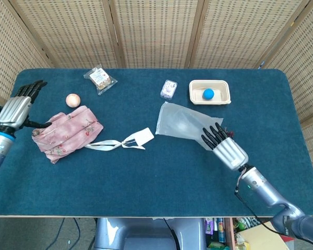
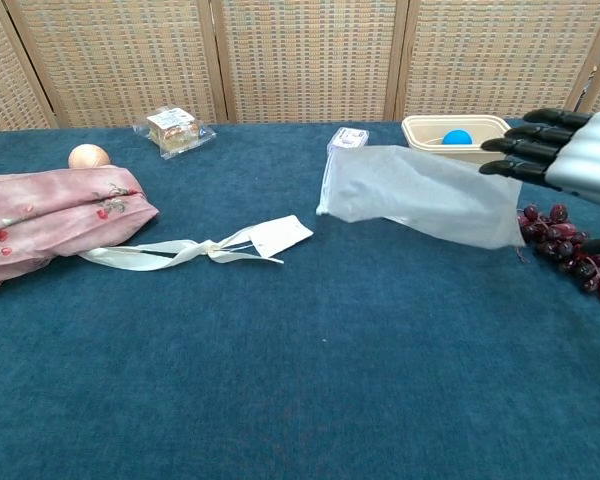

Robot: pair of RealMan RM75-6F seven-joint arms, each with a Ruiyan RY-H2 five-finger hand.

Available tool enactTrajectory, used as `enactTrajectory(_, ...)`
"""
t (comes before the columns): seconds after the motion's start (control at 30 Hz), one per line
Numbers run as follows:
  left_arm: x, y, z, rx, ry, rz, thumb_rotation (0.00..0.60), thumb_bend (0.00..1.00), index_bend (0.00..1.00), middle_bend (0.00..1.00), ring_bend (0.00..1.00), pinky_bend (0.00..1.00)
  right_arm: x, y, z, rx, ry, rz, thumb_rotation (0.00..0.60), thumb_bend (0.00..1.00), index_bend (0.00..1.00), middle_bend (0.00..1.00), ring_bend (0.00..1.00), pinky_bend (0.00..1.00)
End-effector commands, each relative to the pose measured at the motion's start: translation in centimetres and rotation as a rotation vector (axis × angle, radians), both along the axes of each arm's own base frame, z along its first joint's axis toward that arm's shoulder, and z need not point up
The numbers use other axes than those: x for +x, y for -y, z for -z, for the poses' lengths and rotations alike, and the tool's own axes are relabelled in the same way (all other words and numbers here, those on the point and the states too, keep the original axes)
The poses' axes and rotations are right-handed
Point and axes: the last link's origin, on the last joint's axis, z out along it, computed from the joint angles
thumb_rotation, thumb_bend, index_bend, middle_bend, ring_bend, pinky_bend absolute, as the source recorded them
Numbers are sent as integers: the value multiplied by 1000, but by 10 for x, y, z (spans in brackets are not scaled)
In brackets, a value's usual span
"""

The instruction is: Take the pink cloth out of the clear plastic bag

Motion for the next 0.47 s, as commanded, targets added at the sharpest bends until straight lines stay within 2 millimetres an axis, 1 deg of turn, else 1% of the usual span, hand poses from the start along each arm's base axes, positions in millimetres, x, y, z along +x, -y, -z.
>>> enactTrajectory(0.03,-15,40,-20,75,21,20,600,56,0,0,0,0,-14,-38,-41,-85,253,133,600,0,0,0,0,0)
enactTrajectory(0.1,-22,56,-25,124,12,26,600,55,0,0,0,0,-20,-50,-50,-109,322,160,600,0,0,0,0,0)
enactTrajectory(0.13,-32,79,-29,188,-17,17,600,55,0,0,0,0,-26,-63,-57,-138,410,198,600,0,0,0,0,0)
enactTrajectory(0.17,-38,99,-29,246,-55,2,600,54,0,0,0,0,-29,-73,-60,-150,483,232,600,0,0,0,0,0)
enactTrajectory(0.23,-39,129,-18,302,-71,-34,600,54,0,0,0,0,-30,-86,-62,-151,579,275,600,0,0,0,0,0)
enactTrajectory(0.3,-37,147,-10,297,-56,-56,600,54,0,0,0,0,-30,-94,-63,-153,626,291,600,0,0,0,0,0)
enactTrajectory(0.37,-36,160,-5,288,-53,-66,600,54,0,0,0,0,-29,-100,-63,-157,663,301,600,0,0,0,0,0)
enactTrajectory(0.47,-35,173,0,282,-53,-67,600,54,0,0,0,0,-28,-107,-62,-159,697,310,600,0,0,0,0,0)
